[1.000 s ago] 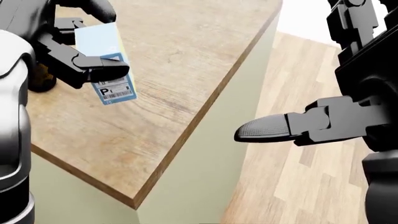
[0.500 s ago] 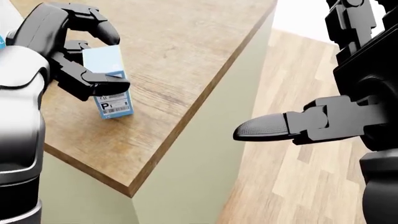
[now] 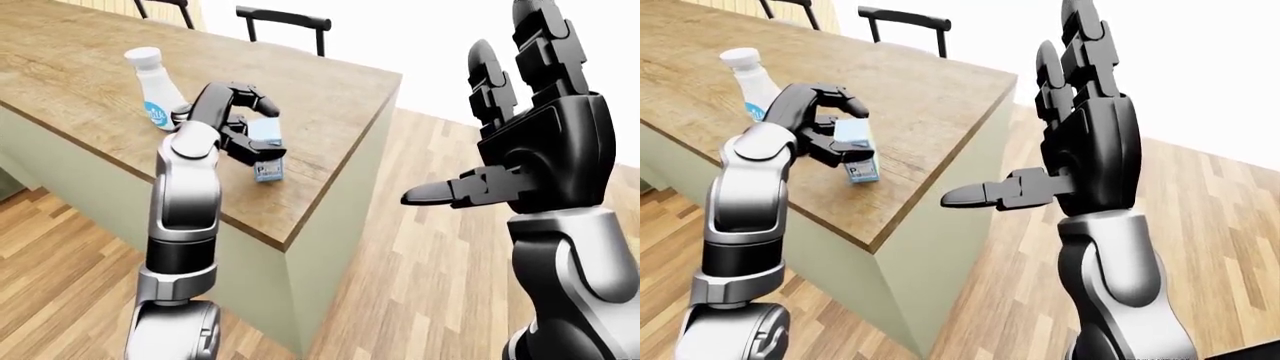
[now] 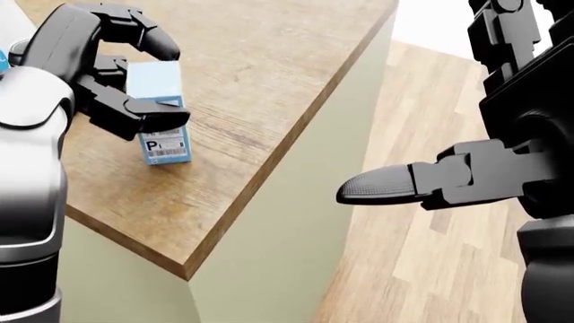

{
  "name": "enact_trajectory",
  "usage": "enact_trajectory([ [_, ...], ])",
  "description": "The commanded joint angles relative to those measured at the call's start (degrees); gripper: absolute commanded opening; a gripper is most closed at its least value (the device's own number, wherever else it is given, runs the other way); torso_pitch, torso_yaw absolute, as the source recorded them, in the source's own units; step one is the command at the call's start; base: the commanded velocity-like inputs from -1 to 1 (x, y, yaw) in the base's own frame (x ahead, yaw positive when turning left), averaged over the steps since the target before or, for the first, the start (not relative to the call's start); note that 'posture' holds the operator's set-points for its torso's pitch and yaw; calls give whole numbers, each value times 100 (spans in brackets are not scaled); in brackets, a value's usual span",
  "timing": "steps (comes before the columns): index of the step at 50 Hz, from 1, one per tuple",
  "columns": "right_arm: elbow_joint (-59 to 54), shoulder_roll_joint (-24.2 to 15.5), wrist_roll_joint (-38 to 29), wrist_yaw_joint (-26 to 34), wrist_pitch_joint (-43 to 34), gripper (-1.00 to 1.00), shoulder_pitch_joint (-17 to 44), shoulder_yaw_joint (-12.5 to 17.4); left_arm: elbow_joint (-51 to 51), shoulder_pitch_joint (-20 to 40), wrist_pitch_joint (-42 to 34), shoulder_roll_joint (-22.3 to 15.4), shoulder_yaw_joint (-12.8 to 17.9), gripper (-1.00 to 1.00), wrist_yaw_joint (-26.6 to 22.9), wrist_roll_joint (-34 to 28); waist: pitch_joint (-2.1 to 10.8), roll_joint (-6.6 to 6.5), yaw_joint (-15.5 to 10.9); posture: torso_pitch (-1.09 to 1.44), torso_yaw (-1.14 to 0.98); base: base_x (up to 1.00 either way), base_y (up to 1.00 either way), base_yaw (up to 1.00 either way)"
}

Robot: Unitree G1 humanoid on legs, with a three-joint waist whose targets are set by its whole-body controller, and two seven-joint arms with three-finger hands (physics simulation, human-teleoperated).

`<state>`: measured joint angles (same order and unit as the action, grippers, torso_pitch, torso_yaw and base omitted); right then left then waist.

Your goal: Move the drinks to the dining counter.

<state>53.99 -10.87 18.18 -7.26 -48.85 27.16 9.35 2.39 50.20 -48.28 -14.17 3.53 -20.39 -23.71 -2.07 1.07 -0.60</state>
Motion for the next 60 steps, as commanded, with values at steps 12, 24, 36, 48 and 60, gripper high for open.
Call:
enact_trajectory([
  [12, 93, -34, -4, 4, 170, 100, 105, 43, -254, 171, 178, -43, 42, -29, 11, -131, 147, -10, 3, 0, 0, 0, 0, 0],
  [24, 105, -34, -8, 1, 154, 100, 98, 43, -397, 136, 98, -48, 41, 0, -79, -184, 146, -10, 3, 0, 0, 0, 0, 0],
  [36, 63, -26, -30, 26, 198, 100, 73, 47, -498, 119, 69, -19, 15, 45, -161, -250, 150, -10, 1, 0, 0, 0, 0, 0],
  [48, 73, -36, -13, 18, 169, 100, 96, 67, -904, 51, -155, 43, -54, 68, -335, -360, 150, -10, 5, 0, 0, 0, 0, 0],
  [60, 181, -127, 161, -100, -44, 100, 258, 154, -1813, 157, -773, 25, -72, 56, -793, -583, 118, -1, 0, 0, 0, 0, 0, 0],
])
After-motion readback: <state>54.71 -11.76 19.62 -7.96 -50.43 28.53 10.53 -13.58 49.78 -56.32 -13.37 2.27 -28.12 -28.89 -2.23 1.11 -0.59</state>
